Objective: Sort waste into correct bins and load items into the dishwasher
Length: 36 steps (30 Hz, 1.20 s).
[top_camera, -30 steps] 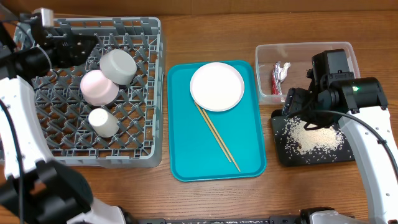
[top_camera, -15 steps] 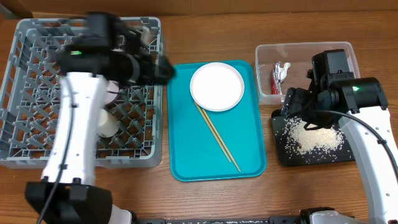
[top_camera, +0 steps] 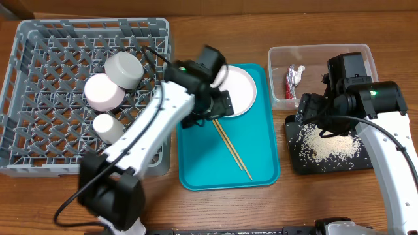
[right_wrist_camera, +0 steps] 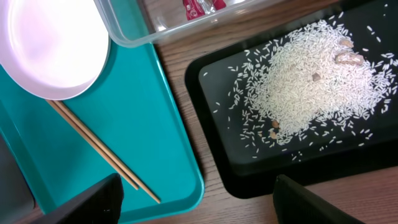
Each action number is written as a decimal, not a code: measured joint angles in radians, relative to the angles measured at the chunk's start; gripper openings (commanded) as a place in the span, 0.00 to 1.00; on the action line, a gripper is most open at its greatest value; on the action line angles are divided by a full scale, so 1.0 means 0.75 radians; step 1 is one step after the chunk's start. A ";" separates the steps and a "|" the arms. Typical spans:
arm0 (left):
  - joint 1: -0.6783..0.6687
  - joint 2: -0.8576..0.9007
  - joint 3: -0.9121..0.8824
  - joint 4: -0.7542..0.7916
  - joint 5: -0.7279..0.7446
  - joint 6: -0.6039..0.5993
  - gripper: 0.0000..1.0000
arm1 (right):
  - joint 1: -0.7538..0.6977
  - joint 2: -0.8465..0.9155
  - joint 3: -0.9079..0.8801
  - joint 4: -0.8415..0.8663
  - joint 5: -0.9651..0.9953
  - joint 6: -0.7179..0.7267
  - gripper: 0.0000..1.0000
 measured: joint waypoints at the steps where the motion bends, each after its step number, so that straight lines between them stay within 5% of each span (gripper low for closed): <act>1: -0.021 0.023 -0.018 0.026 -0.018 -0.029 0.92 | 0.000 0.000 0.000 -0.001 0.001 0.000 0.79; 12: -0.149 0.296 -0.101 0.062 -0.068 -0.246 0.84 | 0.000 0.000 0.000 -0.012 0.000 -0.005 0.79; 36: -0.148 0.327 -0.153 0.116 -0.055 -0.276 0.83 | 0.000 0.000 0.000 -0.016 0.011 -0.009 0.80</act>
